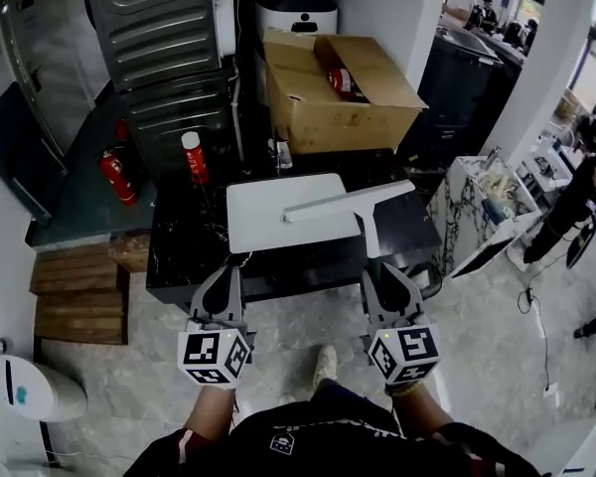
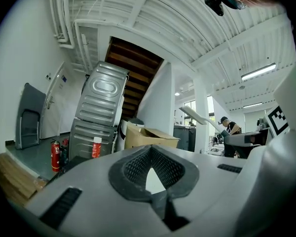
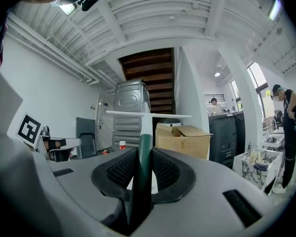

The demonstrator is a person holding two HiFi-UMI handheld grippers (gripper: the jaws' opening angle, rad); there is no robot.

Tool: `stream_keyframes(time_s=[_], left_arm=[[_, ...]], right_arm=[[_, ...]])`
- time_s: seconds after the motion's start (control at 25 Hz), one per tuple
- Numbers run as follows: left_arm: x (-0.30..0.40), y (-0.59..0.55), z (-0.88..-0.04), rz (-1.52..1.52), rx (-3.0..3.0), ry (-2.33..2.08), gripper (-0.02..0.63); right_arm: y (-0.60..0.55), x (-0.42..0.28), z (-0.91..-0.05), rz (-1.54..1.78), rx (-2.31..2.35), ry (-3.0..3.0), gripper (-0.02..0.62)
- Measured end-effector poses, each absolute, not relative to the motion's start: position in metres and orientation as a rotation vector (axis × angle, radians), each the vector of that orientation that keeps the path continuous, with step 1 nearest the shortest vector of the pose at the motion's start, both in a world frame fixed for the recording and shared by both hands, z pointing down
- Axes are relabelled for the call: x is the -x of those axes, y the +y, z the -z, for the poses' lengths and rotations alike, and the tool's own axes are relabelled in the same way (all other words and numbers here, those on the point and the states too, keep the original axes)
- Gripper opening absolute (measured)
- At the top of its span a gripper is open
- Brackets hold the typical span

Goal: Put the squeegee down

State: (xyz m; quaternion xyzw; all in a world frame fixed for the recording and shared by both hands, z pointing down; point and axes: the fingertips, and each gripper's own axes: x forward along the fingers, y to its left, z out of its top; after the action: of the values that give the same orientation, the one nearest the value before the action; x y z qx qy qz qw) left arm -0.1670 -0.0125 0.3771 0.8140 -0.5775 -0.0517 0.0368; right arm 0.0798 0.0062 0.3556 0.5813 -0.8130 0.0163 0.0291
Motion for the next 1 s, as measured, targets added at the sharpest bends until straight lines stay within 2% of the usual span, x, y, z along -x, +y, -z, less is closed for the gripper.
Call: stream_keyframes(time_s=[0.6,1.0], left_arm=[[0.093,-0.206,-0.377,0.029,-2.474,-1.872,0.014],[0.105,-0.261,-0.389,-0.009,-2.41,-1.913,0.014]], right_arm=[[-0.209,-0.128,-0.377,-0.137,-1.635,-2.647,0.124],[-0.273,-0.107,-0.398,-0.226,-1.558,-2.656,0.124]])
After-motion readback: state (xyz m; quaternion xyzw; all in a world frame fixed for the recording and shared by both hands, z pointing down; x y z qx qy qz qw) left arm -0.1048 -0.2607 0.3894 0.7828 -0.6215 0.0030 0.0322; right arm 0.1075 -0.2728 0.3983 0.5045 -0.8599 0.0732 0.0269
